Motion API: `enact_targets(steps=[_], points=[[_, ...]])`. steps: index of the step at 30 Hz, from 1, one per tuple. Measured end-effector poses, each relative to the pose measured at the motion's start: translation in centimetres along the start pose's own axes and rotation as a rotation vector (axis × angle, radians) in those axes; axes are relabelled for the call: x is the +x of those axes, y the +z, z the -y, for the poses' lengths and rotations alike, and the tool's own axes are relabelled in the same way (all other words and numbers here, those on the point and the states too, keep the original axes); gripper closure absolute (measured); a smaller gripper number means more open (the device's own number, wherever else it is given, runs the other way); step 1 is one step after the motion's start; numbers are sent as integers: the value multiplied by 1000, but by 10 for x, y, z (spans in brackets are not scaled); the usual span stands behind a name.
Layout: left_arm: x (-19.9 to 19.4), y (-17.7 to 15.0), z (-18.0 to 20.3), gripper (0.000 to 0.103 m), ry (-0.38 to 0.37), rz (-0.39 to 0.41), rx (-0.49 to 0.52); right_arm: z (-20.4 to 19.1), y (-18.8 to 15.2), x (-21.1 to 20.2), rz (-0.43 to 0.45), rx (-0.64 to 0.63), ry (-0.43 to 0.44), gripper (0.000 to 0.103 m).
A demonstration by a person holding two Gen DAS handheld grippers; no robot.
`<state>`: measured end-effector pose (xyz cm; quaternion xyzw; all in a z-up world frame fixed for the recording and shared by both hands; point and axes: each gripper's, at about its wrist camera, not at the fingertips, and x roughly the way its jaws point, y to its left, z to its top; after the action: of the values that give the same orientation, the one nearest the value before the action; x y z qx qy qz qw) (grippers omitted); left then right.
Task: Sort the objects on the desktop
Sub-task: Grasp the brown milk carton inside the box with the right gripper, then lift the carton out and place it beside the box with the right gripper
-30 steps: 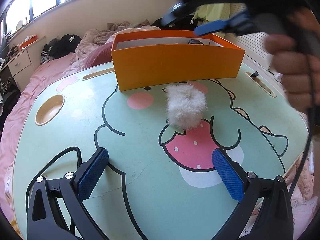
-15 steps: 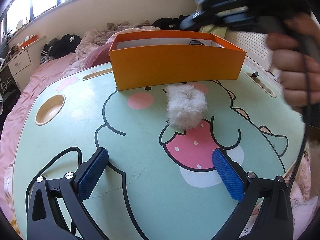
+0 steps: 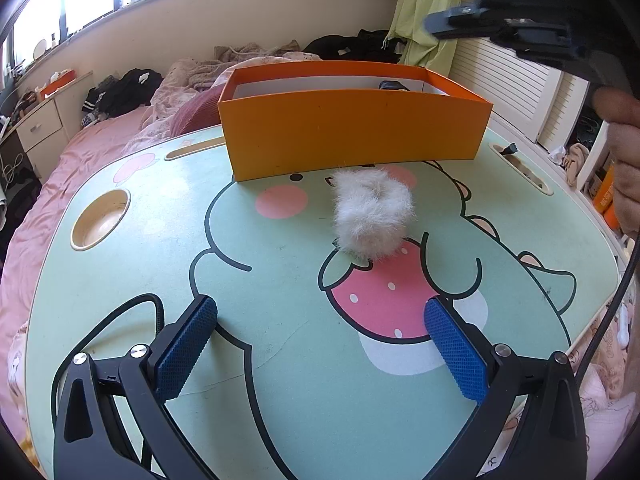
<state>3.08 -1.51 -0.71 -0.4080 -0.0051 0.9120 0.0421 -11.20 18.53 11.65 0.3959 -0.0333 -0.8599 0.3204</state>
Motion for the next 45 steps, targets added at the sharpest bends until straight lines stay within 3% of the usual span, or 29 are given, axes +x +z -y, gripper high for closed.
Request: enact_targets(steps=[1, 2, 4, 12, 17, 22, 27, 30, 33, 35, 41, 45], points=[[0, 0, 0, 0, 0, 0, 0, 0, 1, 10, -34, 0, 14, 56], [0, 0, 0, 0, 0, 0, 0, -1, 2, 20, -60, -4, 31, 48], [0, 0, 0, 0, 0, 0, 0, -8, 7, 43, -112, -12, 9, 49], [0, 0, 0, 0, 0, 1, -1, -11, 8, 120, -309, 45, -95, 69], [0, 1, 1, 0, -1, 0, -3, -6, 8, 150, -417, 31, -109, 63], [0, 2, 1, 0, -1, 1, -3, -1, 10, 139, -404, 16, -105, 75], [1, 2, 2, 0, 0, 1, -3, 7, 9, 114, -332, 55, -58, 75], [1, 2, 3, 0, 0, 1, -3, 12, 14, 90, -246, 91, -4, 76], [1, 2, 2, 0, -1, 1, -3, 23, 15, 63, -182, 140, 100, 86], [1, 2, 2, 0, 0, 2, -3, 26, 13, 49, -155, 158, 152, 86], [1, 2, 1, 0, -1, 2, -4, 53, 2, 23, -141, 220, 270, 86], [1, 2, 2, 0, 0, 2, -3, 51, -27, 17, -164, 184, 284, 86]])
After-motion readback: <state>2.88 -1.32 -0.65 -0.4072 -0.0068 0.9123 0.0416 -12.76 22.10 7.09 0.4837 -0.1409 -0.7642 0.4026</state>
